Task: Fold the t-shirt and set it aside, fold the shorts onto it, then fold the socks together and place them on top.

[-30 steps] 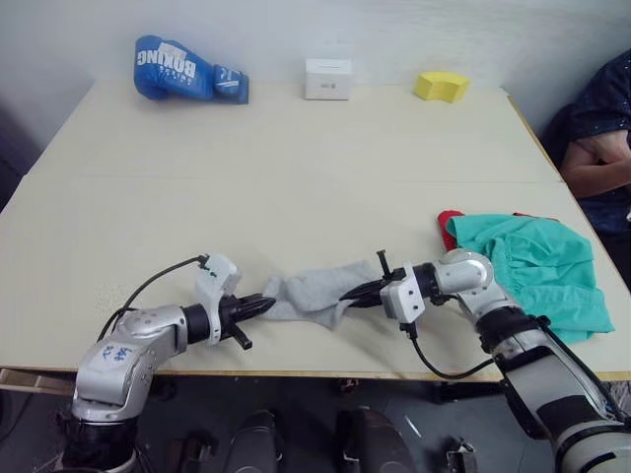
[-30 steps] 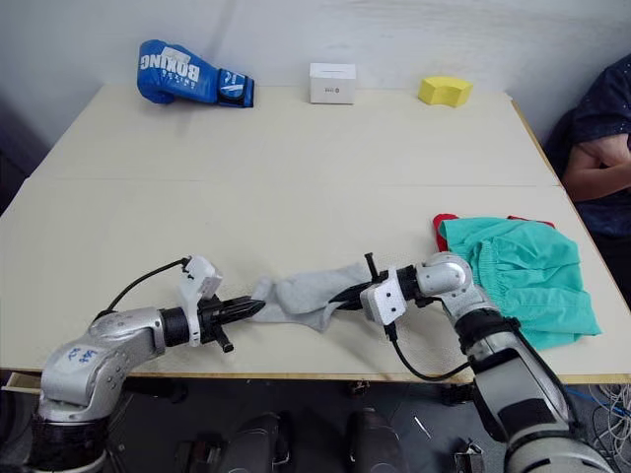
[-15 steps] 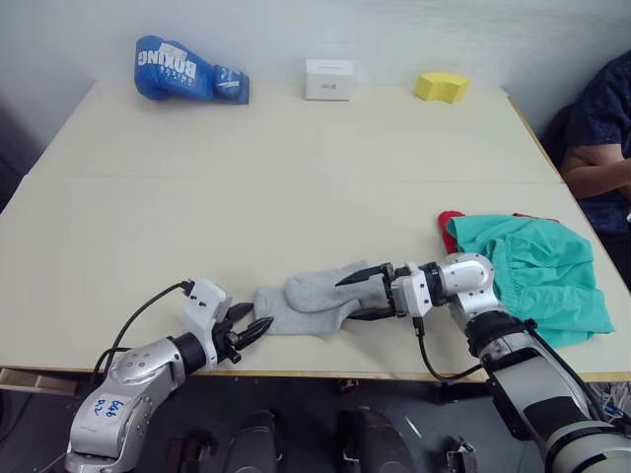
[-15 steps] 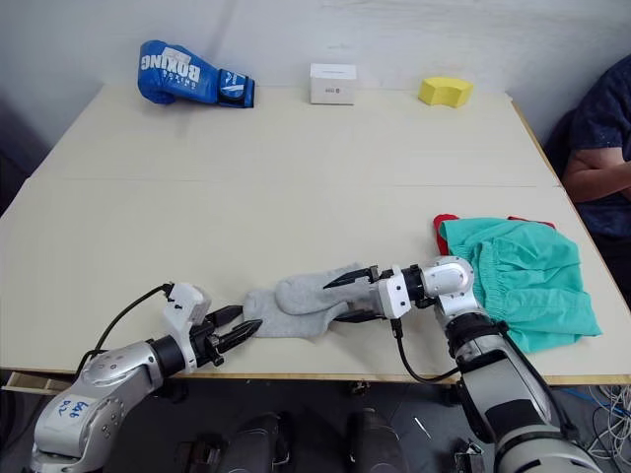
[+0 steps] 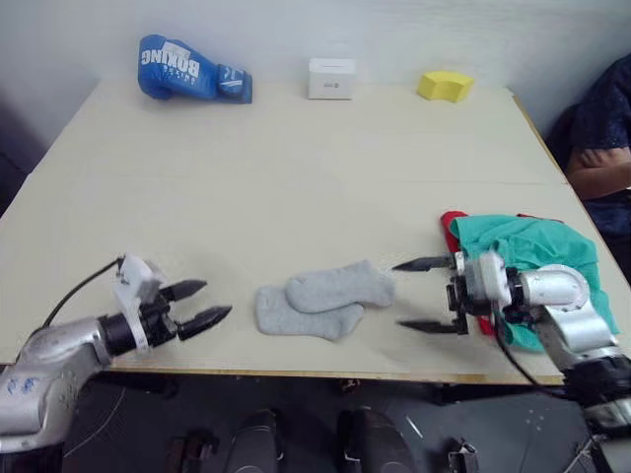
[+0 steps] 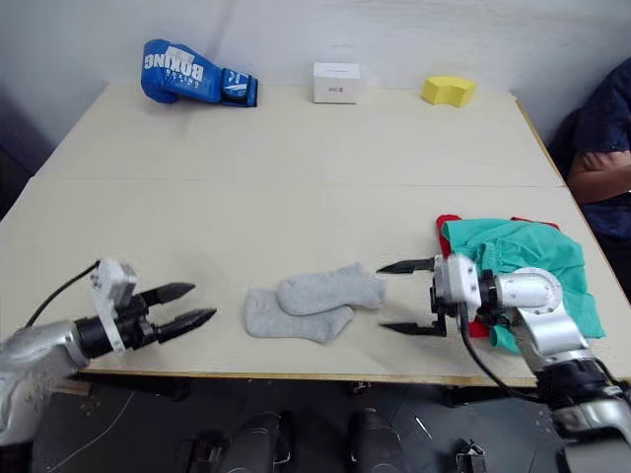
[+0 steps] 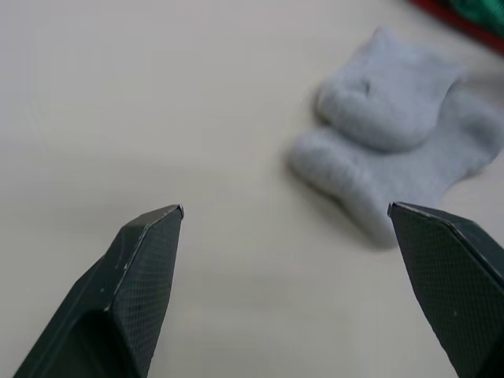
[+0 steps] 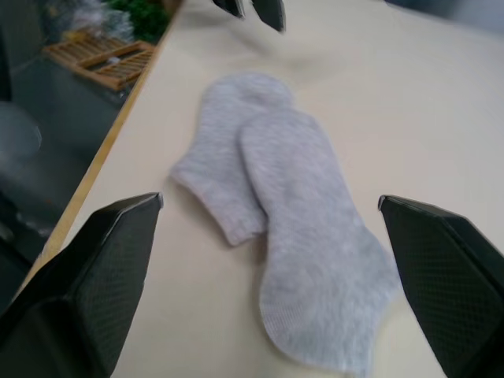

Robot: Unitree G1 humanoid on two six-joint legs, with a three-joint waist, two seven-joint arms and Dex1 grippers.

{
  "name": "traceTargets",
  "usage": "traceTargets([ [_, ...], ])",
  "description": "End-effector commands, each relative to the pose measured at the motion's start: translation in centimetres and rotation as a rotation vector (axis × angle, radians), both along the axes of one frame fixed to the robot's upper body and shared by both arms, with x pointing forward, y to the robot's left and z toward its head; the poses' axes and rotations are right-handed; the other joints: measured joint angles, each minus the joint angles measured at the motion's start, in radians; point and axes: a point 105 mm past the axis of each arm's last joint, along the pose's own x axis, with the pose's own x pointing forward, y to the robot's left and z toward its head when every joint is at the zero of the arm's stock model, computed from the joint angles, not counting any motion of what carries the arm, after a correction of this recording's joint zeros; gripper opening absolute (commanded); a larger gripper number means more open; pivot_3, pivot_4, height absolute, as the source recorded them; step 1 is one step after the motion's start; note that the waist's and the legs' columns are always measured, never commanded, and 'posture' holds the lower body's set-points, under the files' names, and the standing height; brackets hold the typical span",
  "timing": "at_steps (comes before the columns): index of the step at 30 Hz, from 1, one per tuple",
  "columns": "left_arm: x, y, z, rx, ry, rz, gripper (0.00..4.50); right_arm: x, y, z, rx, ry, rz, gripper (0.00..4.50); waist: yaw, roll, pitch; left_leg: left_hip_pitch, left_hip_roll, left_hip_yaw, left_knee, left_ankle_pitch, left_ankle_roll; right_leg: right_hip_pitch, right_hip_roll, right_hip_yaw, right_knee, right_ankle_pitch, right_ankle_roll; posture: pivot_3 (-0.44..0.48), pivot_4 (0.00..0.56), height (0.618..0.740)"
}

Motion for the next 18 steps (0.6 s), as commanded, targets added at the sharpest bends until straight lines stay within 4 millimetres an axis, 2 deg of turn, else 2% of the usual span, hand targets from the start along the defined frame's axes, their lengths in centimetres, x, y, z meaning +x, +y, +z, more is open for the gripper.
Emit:
traceTargets([
  [1,0.7,-2.3,0.9,-0.029,0.123,-0.154,4.37,0.4,0.3,1.1,0.106,0.331,-0.166,4.50,-0.001,0.000,0.000,0.000,0.000,0.000,0.000,0.000,0.000,0.000,0.000,0.000,0.000,0.000,0.000,0.000,0.150,0.740],
  [3,1.6,-3.8,0.8,0.019,0.152,-0.222,4.37,0.6,0.7,0.8,0.089,0.446,-0.201,4.50,-0.002,0.001,0.000,0.000,-0.001,0.000,-0.002,0.000,0.000,0.000,0.000,0.000,-0.001,0.000,0.000,0.000,0.150,0.740],
  [6,4.0,-5.7,0.3,0.101,0.130,-0.219,4.37,2.3,0.5,-0.1,0.018,0.495,-0.324,4.50,-0.004,0.001,0.000,-0.001,-0.001,0.002,-0.003,0.002,0.004,-0.001,0.000,0.000,-0.002,0.000,0.000,0.000,0.150,0.740],
  [8,4.7,-6.7,-0.5,0.154,0.116,-0.232,4.37,3.3,0.4,-0.6,0.002,0.502,-0.367,4.50,-0.004,0.001,0.000,-0.002,-0.001,0.003,-0.003,0.003,0.006,-0.001,0.001,0.000,-0.002,0.001,0.001,0.000,0.150,0.740],
  [12,5.7,-8.7,-1.6,0.188,0.093,-0.270,4.37,4.3,0.6,-1.9,-0.010,0.560,-0.424,4.50,-0.001,0.000,0.000,-0.003,-0.001,0.004,-0.003,0.003,0.006,-0.003,0.003,0.000,-0.003,0.000,0.002,0.000,0.150,0.740],
  [18,6.2,-10.3,-2.2,0.184,0.086,-0.295,4.37,4.2,1.4,-2.5,-0.035,0.587,-0.405,4.50,0.000,0.000,0.000,-0.005,-0.002,0.004,0.002,0.003,0.009,-0.002,0.002,0.001,-0.002,0.002,0.005,0.000,0.150,0.740],
])
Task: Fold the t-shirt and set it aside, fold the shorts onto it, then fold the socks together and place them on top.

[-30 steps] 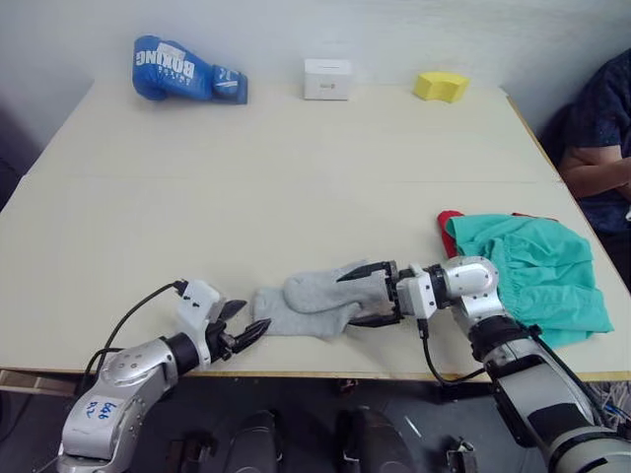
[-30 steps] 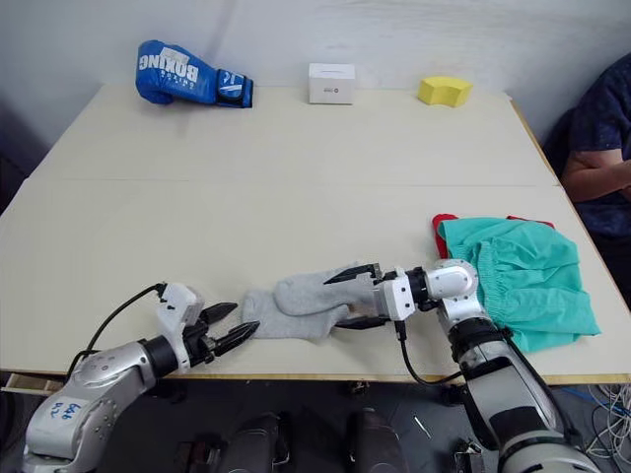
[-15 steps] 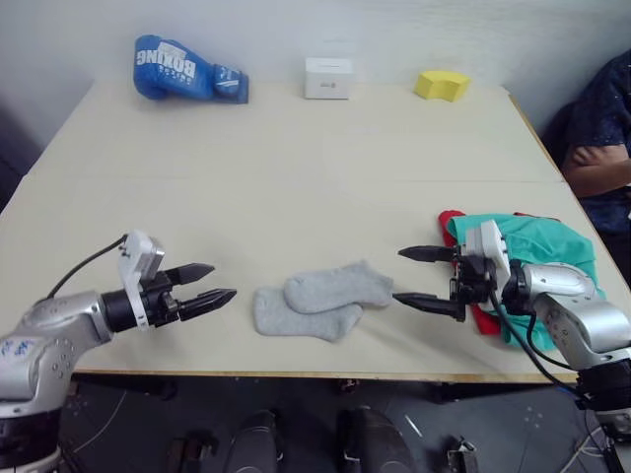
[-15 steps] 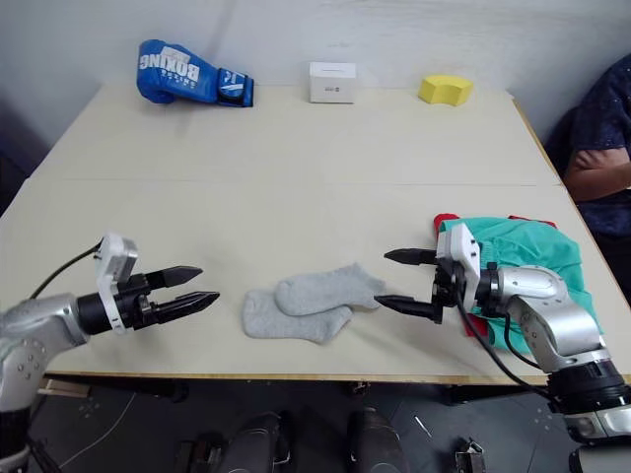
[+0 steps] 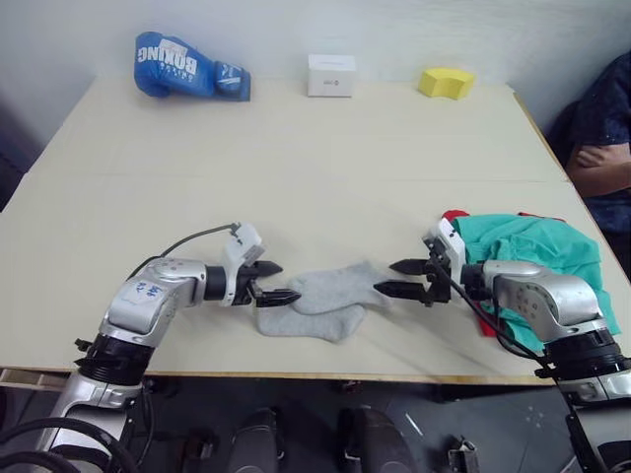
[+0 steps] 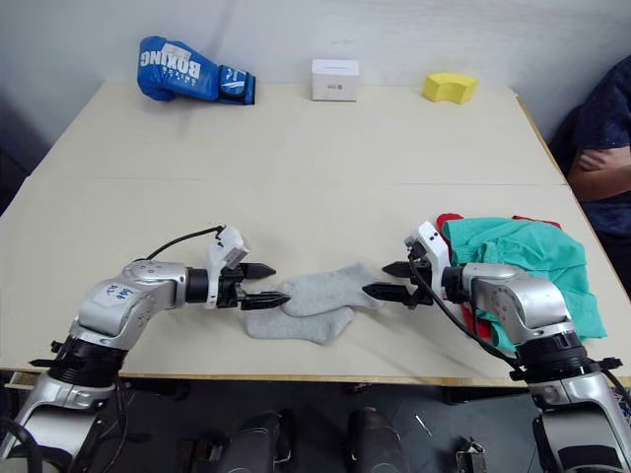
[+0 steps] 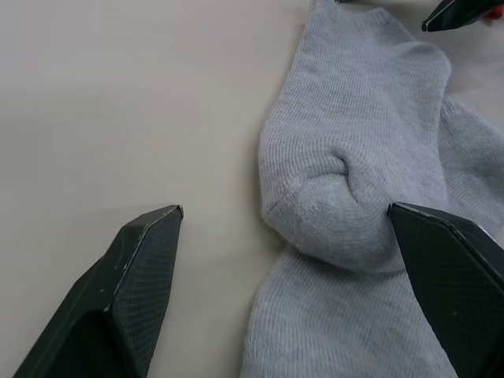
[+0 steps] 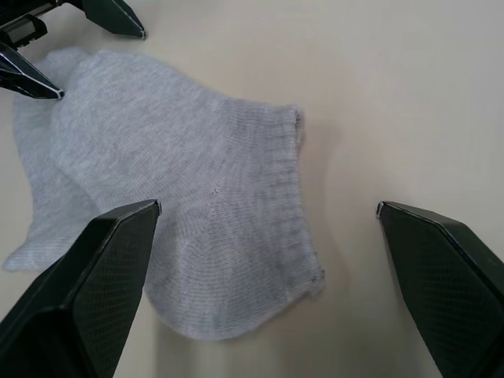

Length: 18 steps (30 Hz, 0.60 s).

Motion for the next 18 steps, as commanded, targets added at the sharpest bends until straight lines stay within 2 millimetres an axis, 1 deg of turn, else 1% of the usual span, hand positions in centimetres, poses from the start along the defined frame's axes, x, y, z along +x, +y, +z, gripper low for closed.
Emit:
traceTargets([
  [1,0.1,-0.6,0.1,0.007,-0.016,-0.023,4.41,-0.1,0.8,0.5,0.004,-0.014,0.026,4.32,0.000,0.000,0.000,0.000,0.000,0.000,0.001,0.000,0.000,0.000,0.000,0.000,0.000,0.000,0.001,0.000,0.150,0.740],
  [3,0.1,-0.9,0.0,0.010,-0.014,-0.037,4.43,-0.2,0.9,0.0,-0.009,0.004,0.029,3.90,0.000,0.000,0.000,0.001,0.000,0.000,0.000,0.000,0.001,0.001,0.000,0.000,0.000,0.001,0.001,0.000,0.150,0.740],
  [6,0.3,-1.1,0.0,0.009,-0.020,-0.037,4.43,-0.4,1.0,-0.3,-0.012,0.021,0.023,2.85,0.000,0.000,0.000,0.001,0.000,0.000,0.000,0.000,0.000,0.001,0.000,0.001,0.000,0.001,0.001,0.000,0.150,0.740],
  [11,0.5,-1.5,-0.2,0.011,-0.024,-0.032,4.43,-0.4,1.1,-0.7,-0.027,-0.015,0.021,1.08,0.000,0.000,0.000,0.001,0.000,0.000,0.000,0.000,0.000,0.000,0.000,0.001,0.000,0.001,0.001,0.000,0.150,0.740],
  [12,0.5,-1.5,-0.2,0.008,-0.023,-0.033,4.03,-0.4,1.1,-0.8,-0.026,-0.020,0.020,0.72,0.000,0.000,0.000,0.001,0.000,0.000,0.000,0.000,0.000,0.001,0.000,0.001,0.000,0.001,0.001,0.000,0.150,0.740],
  [14,0.4,-1.6,-0.1,-0.008,-0.018,-0.031,3.51,-0.1,1.0,-0.7,-0.022,-0.044,0.009,0.01,0.000,0.000,0.000,0.001,0.000,0.000,0.000,0.000,0.000,0.001,0.000,0.001,0.000,0.001,0.001,0.000,0.150,0.740],
  [18,0.5,-1.6,0.0,-0.003,-0.032,-0.031,2.22,0.2,0.9,-0.4,-0.008,-0.067,0.000,0.00,-0.001,0.000,0.000,0.001,0.000,0.000,0.000,0.000,0.000,0.000,0.000,0.000,0.000,0.001,0.001,0.000,0.150,0.740],
])
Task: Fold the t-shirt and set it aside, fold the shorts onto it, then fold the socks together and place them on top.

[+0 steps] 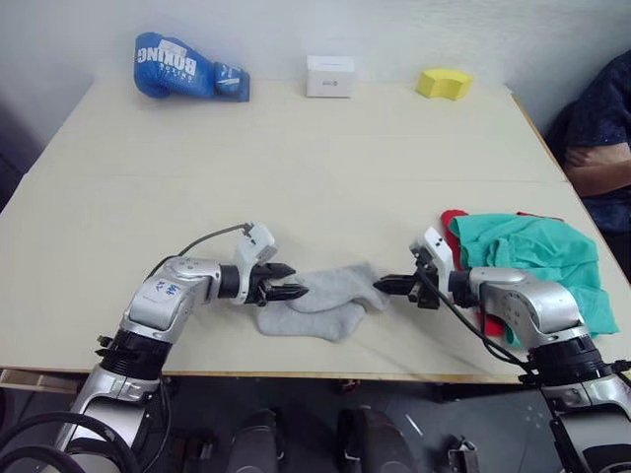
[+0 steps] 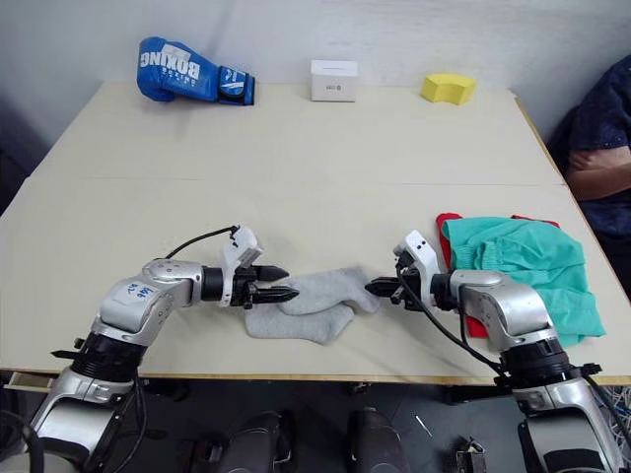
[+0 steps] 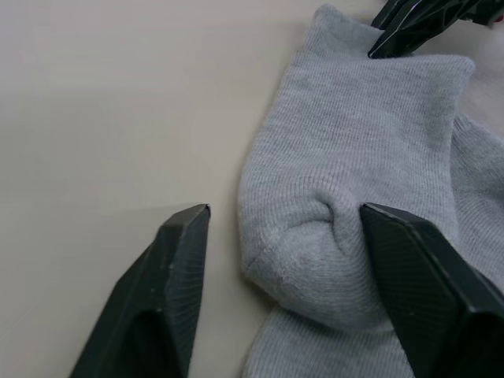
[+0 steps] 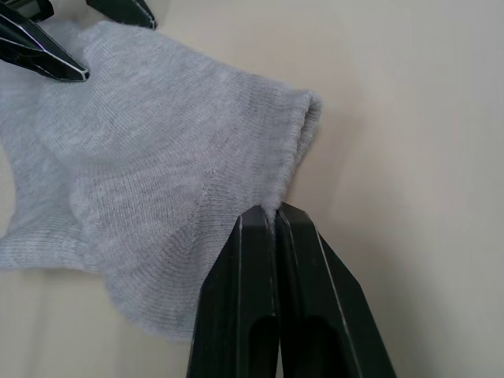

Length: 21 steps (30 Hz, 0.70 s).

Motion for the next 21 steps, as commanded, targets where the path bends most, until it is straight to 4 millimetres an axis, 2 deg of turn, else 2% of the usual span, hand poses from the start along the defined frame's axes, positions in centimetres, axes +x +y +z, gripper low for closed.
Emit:
traceTargets([
  [1,0.1,-0.1,0.5,0.000,-0.030,-0.009,1.88,0.4,-0.4,1.1,0.018,-0.057,-0.014,0.00,-0.001,0.000,0.000,0.000,0.000,0.000,0.000,0.000,0.000,0.000,0.000,0.000,0.000,0.000,0.000,0.000,0.150,0.740],
  [6,0.3,-0.3,1.2,-0.052,-0.035,0.008,0.25,0.8,-0.7,2.1,0.040,-0.110,-0.012,0.00,0.000,0.000,0.000,0.000,0.000,0.000,0.000,0.000,0.000,0.000,0.000,0.000,0.000,0.000,0.000,0.000,0.150,0.740],
  [7,0.3,-0.3,1.3,-0.059,-0.035,0.007,0.04,0.8,-0.7,2.3,0.045,-0.119,-0.010,0.00,0.000,0.000,0.000,0.000,0.000,0.000,0.000,0.000,0.000,0.000,0.000,0.000,0.000,0.000,0.000,0.000,0.150,0.740],
  [13,0.3,0.3,3.2,-0.113,-0.076,-0.012,0.04,0.7,-0.7,4.1,0.085,-0.148,0.005,0.00,-0.002,0.000,0.000,0.000,0.000,0.000,0.000,0.000,0.000,0.000,0.000,0.000,0.000,0.000,0.000,0.000,0.150,0.740],
  [17,-1.0,2.0,6.0,-0.204,-0.084,-0.082,0.04,-1.0,0.8,6.5,0.167,-0.138,0.069,0.00,-0.004,0.000,0.000,0.000,0.001,0.000,-0.001,0.000,-0.001,-0.001,0.000,0.000,0.000,0.000,0.000,0.000,0.150,0.740],
  [21,-2.5,4.0,6.8,-0.211,-0.017,-0.114,0.04,-3.3,1.9,7.1,0.191,-0.136,0.135,0.00,-0.003,0.000,0.000,0.000,0.001,0.000,-0.002,0.000,-0.002,-0.001,0.001,0.000,0.000,-0.001,-0.001,0.000,0.150,0.740],
])
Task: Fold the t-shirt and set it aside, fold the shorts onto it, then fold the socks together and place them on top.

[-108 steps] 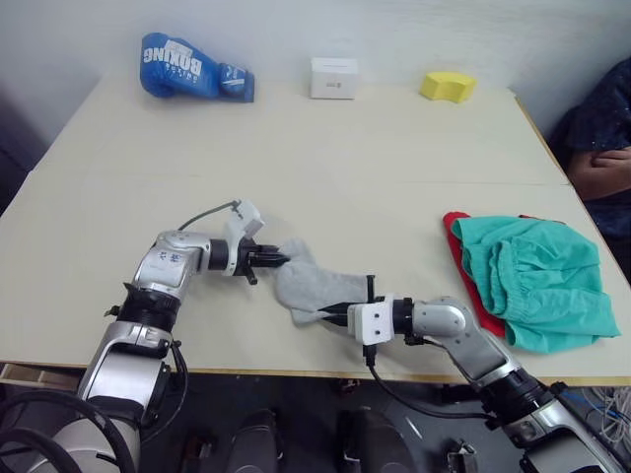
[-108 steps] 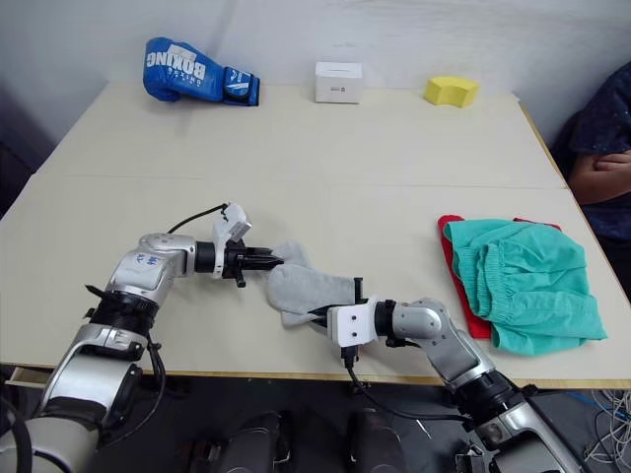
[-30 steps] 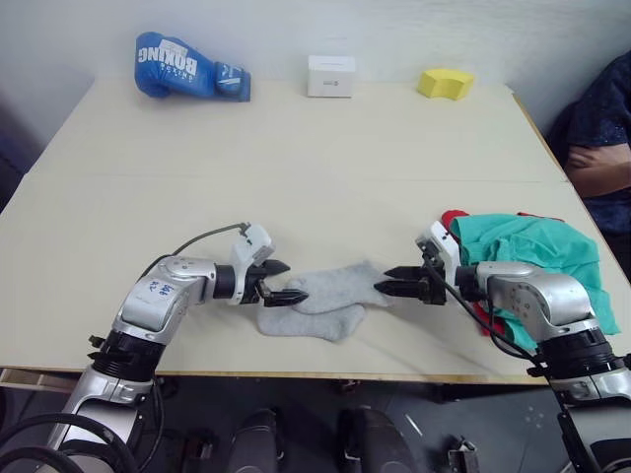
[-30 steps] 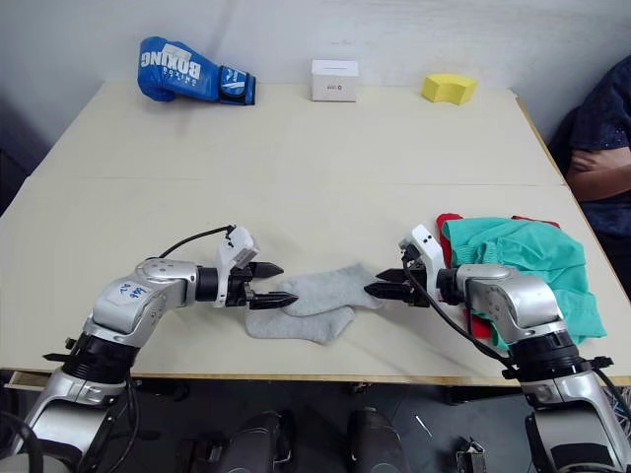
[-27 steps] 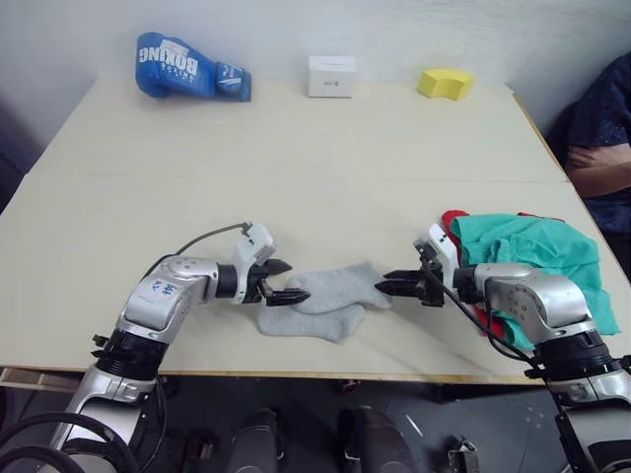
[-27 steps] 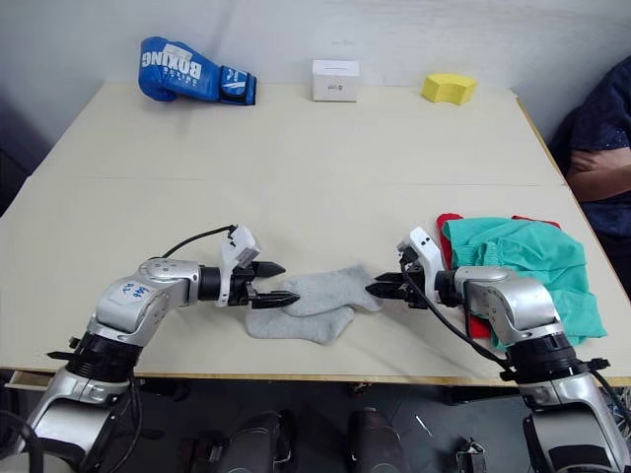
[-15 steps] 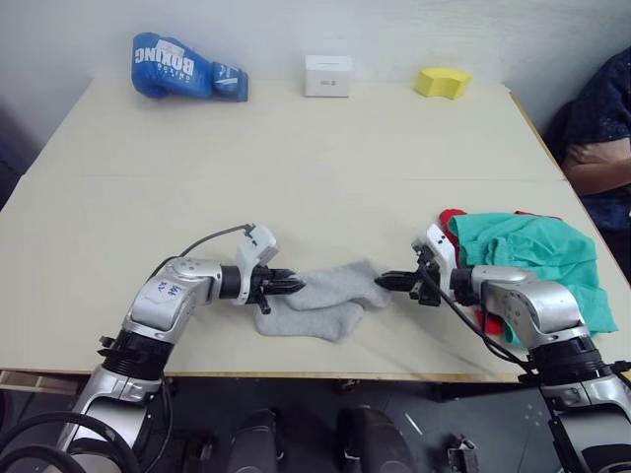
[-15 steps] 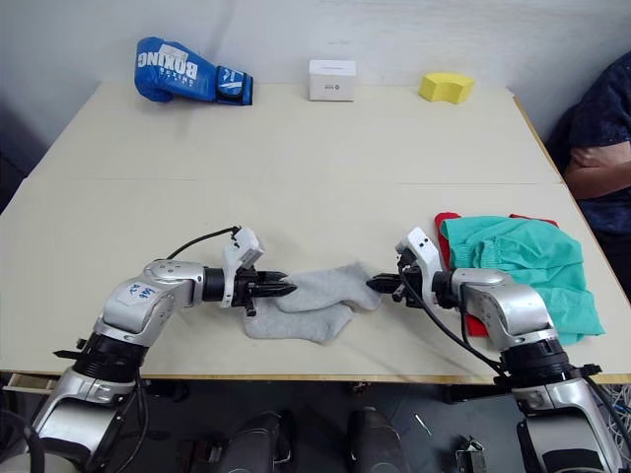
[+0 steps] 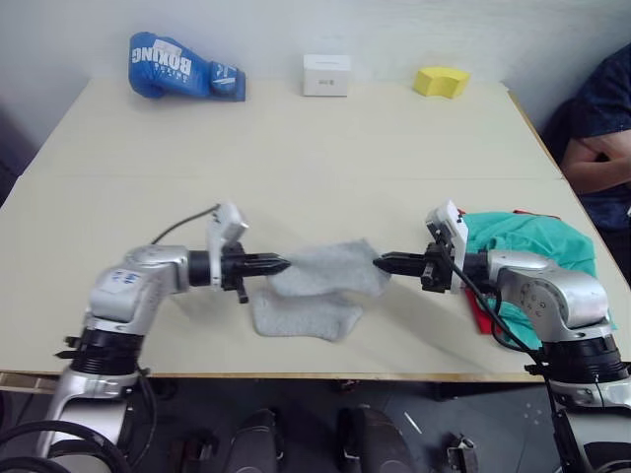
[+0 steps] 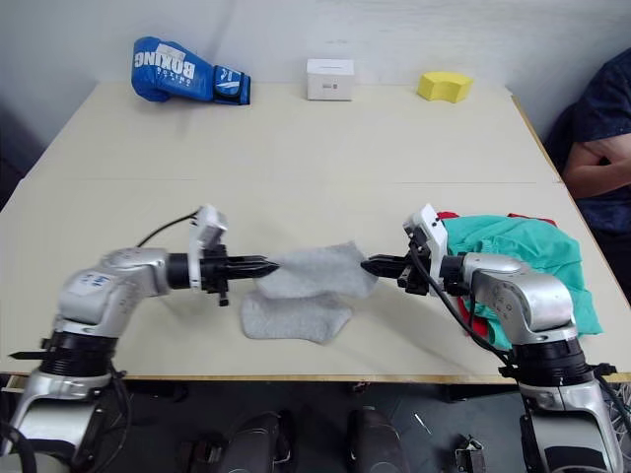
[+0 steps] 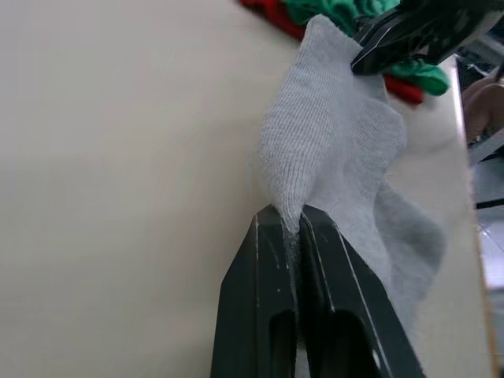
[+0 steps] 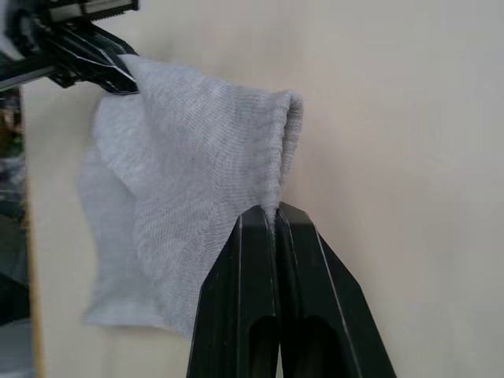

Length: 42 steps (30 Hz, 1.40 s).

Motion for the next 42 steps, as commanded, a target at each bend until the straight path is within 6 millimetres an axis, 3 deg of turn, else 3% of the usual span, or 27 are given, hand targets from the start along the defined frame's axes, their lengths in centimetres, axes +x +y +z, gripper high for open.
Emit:
traceTargets([
  [1,-1.6,1.1,1.3,-0.016,0.012,-0.055,0.04,-2.4,1.1,1.1,0.027,-0.035,0.068,0.00,0.000,0.000,0.000,0.000,0.000,0.000,0.000,0.000,0.000,0.000,0.000,0.000,0.000,0.000,0.000,0.000,0.150,0.740],
  [6,-2.4,1.7,-0.6,0.035,0.062,-0.046,0.04,-4.0,2.4,-0.8,0.013,0.006,0.075,0.00,0.002,0.000,0.000,-0.001,-0.001,0.000,0.000,-0.001,0.001,0.001,-0.001,0.000,-0.002,0.000,0.000,0.000,0.150,0.740],
  [10,-2.1,1.2,-2.4,0.048,0.082,-0.022,0.04,-4.2,2.7,-2.8,-0.018,0.030,0.038,0.00,0.003,0.000,0.000,-0.001,-0.001,0.000,0.000,-0.002,0.001,0.001,-0.002,0.001,-0.001,0.000,0.000,0.000,0.150,0.740],
  [16,-2.0,1.4,-4.0,0.093,0.096,0.010,0.04,-3.6,2.6,-4.2,-0.018,0.035,-0.009,0.00,-0.002,0.000,0.000,-0.001,-0.001,0.000,0.000,-0.001,0.002,0.000,-0.001,0.001,-0.002,0.000,0.000,0.000,0.150,0.740],
  [32,-2.6,2.1,-4.7,0.112,0.128,0.034,0.04,-3.1,2.7,-6.1,-0.037,0.105,-0.016,0.00,0.001,0.000,0.000,-0.001,0.000,0.000,-0.001,-0.002,0.002,-0.001,-0.001,0.001,-0.002,0.000,0.000,0.000,0.150,0.740],
  [34,-2.5,2.1,-4.8,0.113,0.129,0.043,0.55,-3.2,2.6,-6.3,-0.036,0.118,-0.005,0.00,0.001,0.000,0.000,-0.001,0.000,0.000,-0.001,-0.002,0.002,-0.001,-0.001,0.001,-0.002,0.000,0.000,0.000,0.150,0.740],
  [36,-3.9,1.9,-5.0,0.132,0.174,-0.033,1.12,-3.5,2.5,-6.2,-0.044,0.109,0.021,0.44,0.000,0.000,0.000,-0.001,-0.001,0.000,-0.001,-0.002,0.002,0.000,-0.001,0.001,-0.002,0.000,0.000,0.000,0.150,0.740],
  [37,-3.1,2.1,-5.0,0.139,0.116,0.014,1.41,-3.4,2.4,-6.0,-0.037,0.093,0.012,0.67,-0.001,0.000,0.000,-0.001,0.000,0.000,-0.001,-0.002,0.002,-0.001,-0.001,0.001,-0.002,0.000,0.000,0.000,0.150,0.740],
  [42,-1.5,3.5,-3.5,0.112,-0.075,0.103,2.98,-2.9,0.7,-4.2,-0.027,-0.050,-0.025,2.37,0.003,0.000,0.000,-0.001,-0.001,0.000,-0.002,-0.002,0.001,-0.001,-0.002,0.001,-0.002,0.000,0.000,0.000,0.150,0.740],
])
